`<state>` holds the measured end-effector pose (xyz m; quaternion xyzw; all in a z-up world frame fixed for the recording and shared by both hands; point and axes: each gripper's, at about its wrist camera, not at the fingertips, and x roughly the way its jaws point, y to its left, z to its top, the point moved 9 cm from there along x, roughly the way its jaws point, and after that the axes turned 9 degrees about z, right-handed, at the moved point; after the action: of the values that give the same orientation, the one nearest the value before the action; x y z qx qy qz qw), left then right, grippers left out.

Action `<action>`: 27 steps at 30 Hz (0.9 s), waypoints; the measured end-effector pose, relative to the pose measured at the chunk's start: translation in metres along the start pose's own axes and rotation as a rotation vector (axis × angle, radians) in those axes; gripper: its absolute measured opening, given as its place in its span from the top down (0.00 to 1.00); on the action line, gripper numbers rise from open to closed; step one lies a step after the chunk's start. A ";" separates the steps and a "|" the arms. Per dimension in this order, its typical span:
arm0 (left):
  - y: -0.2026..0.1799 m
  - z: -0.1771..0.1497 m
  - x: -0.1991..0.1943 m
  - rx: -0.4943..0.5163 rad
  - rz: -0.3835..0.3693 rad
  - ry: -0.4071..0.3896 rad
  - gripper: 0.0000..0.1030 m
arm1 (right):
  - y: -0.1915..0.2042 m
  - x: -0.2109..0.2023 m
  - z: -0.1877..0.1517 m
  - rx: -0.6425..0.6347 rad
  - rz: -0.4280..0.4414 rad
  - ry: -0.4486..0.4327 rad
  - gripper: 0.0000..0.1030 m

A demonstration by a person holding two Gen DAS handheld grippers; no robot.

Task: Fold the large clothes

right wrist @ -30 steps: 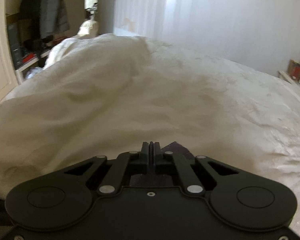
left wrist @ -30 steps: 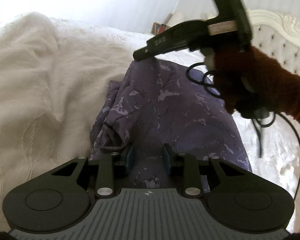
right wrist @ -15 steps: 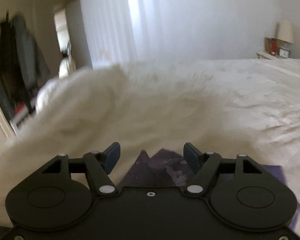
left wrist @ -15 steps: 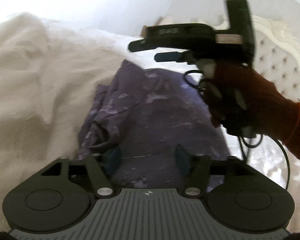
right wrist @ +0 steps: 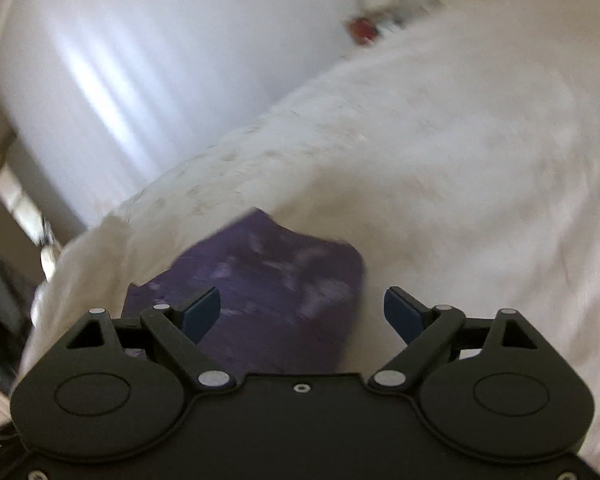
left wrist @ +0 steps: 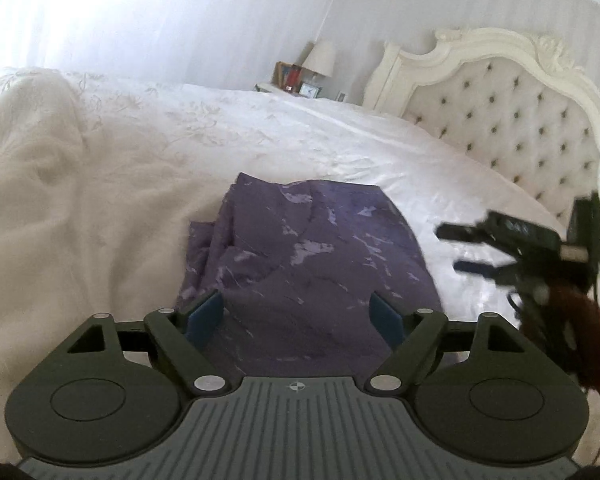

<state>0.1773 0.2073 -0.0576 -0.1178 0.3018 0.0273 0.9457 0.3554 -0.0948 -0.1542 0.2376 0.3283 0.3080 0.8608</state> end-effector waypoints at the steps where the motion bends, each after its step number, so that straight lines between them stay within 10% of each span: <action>1: 0.003 0.002 0.003 0.008 0.018 0.005 0.18 | -0.008 0.003 -0.003 0.049 0.017 0.006 0.13; 11: 0.038 -0.026 0.050 -0.114 -0.082 0.341 0.07 | -0.002 0.064 -0.043 0.248 0.275 0.143 0.09; 17: 0.035 -0.036 0.071 -0.163 -0.176 0.456 0.00 | 0.020 0.088 -0.045 0.149 0.254 0.192 0.00; 22: 0.012 -0.039 0.070 -0.138 -0.281 0.466 0.01 | 0.031 0.069 -0.043 0.011 0.191 0.183 0.29; 27: -0.019 -0.036 0.072 -0.190 -0.342 0.464 0.01 | 0.043 0.043 -0.027 -0.112 0.151 0.143 0.36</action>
<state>0.2176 0.1784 -0.1236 -0.2581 0.4817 -0.1315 0.8271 0.3459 -0.0297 -0.1647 0.1905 0.3522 0.4061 0.8214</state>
